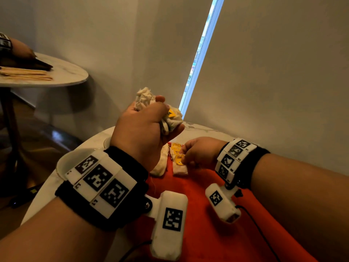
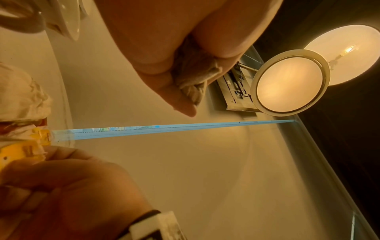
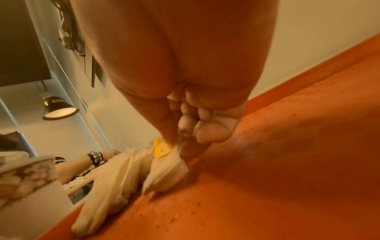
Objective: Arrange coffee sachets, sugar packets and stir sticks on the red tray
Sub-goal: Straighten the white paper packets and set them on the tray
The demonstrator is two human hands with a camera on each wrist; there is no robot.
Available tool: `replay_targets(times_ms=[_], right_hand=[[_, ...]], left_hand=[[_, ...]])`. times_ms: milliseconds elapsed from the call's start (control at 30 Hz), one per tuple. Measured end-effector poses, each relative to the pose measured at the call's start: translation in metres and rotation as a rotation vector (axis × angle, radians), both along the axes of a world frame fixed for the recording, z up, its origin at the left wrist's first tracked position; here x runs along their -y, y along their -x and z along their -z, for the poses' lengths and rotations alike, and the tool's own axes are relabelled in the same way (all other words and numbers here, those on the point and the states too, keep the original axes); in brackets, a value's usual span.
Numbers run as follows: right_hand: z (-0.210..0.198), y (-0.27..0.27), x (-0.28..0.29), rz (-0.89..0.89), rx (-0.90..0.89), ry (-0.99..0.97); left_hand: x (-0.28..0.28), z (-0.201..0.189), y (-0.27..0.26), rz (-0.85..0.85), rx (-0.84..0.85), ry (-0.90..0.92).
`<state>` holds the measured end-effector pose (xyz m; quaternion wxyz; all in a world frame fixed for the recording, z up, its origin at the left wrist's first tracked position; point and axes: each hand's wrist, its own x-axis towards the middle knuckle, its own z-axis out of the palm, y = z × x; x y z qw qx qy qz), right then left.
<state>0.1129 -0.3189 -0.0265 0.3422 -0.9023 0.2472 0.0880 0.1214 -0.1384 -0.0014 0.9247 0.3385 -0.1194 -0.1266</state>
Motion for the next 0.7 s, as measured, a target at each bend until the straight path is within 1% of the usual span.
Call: replay_targets(times_ms=[133,233,433,500,567,600,700], right_hand=[[0.006,-0.012,0.002,0.031,0.009,0.115],[0.011,-0.014,0.006,0.096,0.065,0.086],[0.006,-0.012,0.009,0.092,0.159,0.151],[0.006,-0.009,0.01,0.086,0.147,0.092],[0.008,-0.004,0.008,0.05,0.101,-0.052],[0.01,-0.002,0.007,0.027,0.072,-0.09],[0.017,-0.002,0.008,-0.026,0.025,-0.079]], left_hand=[[0.0,0.002,-0.002,0.014,0.0,0.011],[0.001,0.003,-0.004,0.025,0.007,0.01],[0.001,0.002,-0.002,0.013,0.0,-0.008],[0.001,0.001,-0.001,0.007,-0.003,-0.008],[0.002,0.001,-0.001,0.006,-0.005,-0.005],[0.002,0.001,-0.001,0.006,-0.006,-0.003],[0.002,0.002,0.0,0.015,-0.008,-0.006]])
